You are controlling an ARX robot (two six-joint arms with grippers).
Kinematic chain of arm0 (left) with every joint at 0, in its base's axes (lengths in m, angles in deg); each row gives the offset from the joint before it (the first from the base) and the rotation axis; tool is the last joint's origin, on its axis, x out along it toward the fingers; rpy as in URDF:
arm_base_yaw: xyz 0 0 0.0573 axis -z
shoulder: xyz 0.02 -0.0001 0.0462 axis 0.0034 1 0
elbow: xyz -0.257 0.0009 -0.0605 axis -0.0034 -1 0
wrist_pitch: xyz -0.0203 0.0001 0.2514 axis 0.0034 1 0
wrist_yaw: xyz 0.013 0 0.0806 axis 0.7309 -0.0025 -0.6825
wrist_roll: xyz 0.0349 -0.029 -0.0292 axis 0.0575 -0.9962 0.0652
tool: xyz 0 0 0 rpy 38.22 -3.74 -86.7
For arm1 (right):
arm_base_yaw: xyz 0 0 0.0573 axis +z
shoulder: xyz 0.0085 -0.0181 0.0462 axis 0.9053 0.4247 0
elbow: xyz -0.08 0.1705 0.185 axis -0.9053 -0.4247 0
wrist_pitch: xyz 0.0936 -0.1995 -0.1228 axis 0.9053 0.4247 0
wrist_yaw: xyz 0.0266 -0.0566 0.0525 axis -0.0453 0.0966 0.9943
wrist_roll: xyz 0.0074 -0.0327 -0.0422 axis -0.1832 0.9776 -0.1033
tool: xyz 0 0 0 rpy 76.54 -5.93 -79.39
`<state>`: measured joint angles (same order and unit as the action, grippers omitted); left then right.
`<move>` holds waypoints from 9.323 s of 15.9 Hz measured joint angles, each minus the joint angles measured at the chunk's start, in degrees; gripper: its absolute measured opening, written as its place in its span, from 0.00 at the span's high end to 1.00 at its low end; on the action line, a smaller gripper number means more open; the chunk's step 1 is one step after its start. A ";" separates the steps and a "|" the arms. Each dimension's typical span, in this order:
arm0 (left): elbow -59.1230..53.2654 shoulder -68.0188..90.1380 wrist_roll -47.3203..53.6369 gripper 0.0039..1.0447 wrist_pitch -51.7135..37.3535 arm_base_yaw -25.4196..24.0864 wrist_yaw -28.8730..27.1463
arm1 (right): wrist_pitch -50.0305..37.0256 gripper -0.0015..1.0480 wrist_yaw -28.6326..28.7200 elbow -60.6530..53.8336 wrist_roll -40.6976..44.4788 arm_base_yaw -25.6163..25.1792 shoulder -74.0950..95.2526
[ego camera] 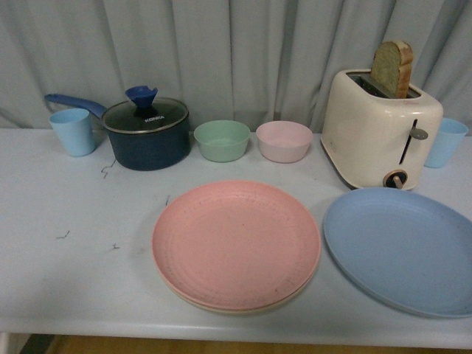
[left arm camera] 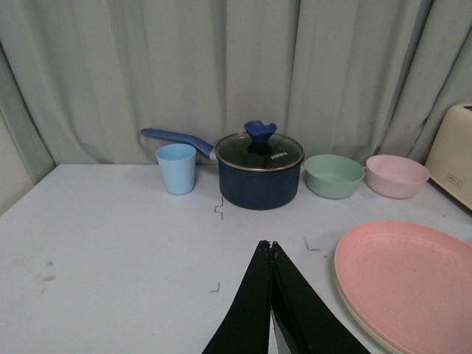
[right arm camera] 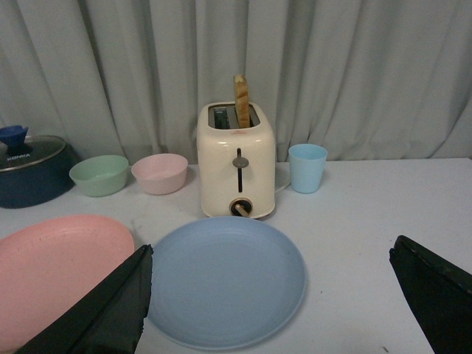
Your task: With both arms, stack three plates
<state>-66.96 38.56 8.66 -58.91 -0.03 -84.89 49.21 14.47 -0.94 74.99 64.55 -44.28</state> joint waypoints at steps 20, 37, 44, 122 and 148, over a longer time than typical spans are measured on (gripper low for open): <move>0.02 -24.90 0.00 0.26 25.20 0.00 0.00 | 0.79 0.06 14.03 16.55 3.56 -15.19 35.08; 0.02 -24.90 0.00 0.06 25.22 0.00 0.02 | -8.94 0.06 12.00 56.43 9.75 -13.64 117.42; 0.02 -24.90 0.00 0.06 25.22 0.00 0.00 | -11.34 0.66 8.50 57.79 9.01 -12.83 122.38; 0.02 -24.90 0.00 0.06 25.22 -0.20 0.00 | -20.35 0.98 -0.22 -0.02 -0.37 0.00 19.85; 0.02 -24.90 0.00 0.06 25.20 -0.20 0.00 | 0.00 0.04 -0.09 0.00 -0.35 0.00 0.00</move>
<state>-66.94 13.66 8.66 -33.71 -0.23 -84.89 49.21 14.39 -0.94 74.64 64.55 -44.28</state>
